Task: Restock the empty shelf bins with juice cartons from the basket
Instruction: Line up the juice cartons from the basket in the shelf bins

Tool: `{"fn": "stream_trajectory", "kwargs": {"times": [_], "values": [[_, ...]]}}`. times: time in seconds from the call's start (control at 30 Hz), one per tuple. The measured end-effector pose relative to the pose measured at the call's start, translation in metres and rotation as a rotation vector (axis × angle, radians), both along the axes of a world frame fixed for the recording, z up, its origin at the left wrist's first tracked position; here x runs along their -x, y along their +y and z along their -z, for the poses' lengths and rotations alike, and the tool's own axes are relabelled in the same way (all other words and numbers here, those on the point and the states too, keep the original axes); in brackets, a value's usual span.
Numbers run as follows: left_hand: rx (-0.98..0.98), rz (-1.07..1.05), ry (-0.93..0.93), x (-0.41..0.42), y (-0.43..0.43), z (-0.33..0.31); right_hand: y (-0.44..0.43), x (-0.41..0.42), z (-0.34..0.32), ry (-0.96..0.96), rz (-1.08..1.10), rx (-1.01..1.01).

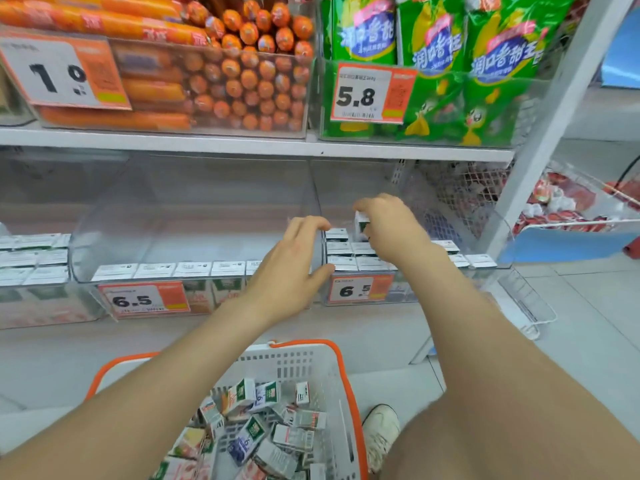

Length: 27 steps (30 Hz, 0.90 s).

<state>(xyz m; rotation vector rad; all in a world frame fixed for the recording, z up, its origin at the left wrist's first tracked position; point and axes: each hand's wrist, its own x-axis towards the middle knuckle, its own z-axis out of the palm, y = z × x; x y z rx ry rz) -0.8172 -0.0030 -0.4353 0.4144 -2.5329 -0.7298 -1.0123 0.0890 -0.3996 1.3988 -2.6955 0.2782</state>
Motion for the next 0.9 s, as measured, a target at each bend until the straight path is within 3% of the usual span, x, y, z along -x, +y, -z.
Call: {"fn": "stream_trajectory", "kwargs": {"times": [0.23,0.37,0.5,0.6,0.67,0.8,0.9], "values": [[-0.040,0.076,-0.002,-0.007,-0.009,0.004,-0.003,0.002,0.006,-0.308,0.021,-0.147],[-0.020,0.073,0.002,-0.018,-0.013,0.003,-0.002,-0.007,0.007,-0.283,0.081,-0.119],[0.135,0.037,0.151,-0.044,-0.012,0.004,0.003,-0.057,-0.007,0.012,0.060,0.238],[0.132,0.039,0.205,-0.071,-0.005,0.016,0.014,-0.117,-0.011,-0.047,-0.067,0.430],[0.069,-0.013,0.098,-0.091,-0.002,0.035,0.017,-0.151,0.001,-0.170,-0.193,0.300],[-0.129,-0.037,-0.368,-0.132,-0.007,0.103,0.015,-0.204,0.048,-0.236,-0.428,-0.339],[-0.202,-0.035,-0.617,-0.156,-0.014,0.154,0.016,-0.226,0.099,-0.295,-0.517,-0.660]]}}
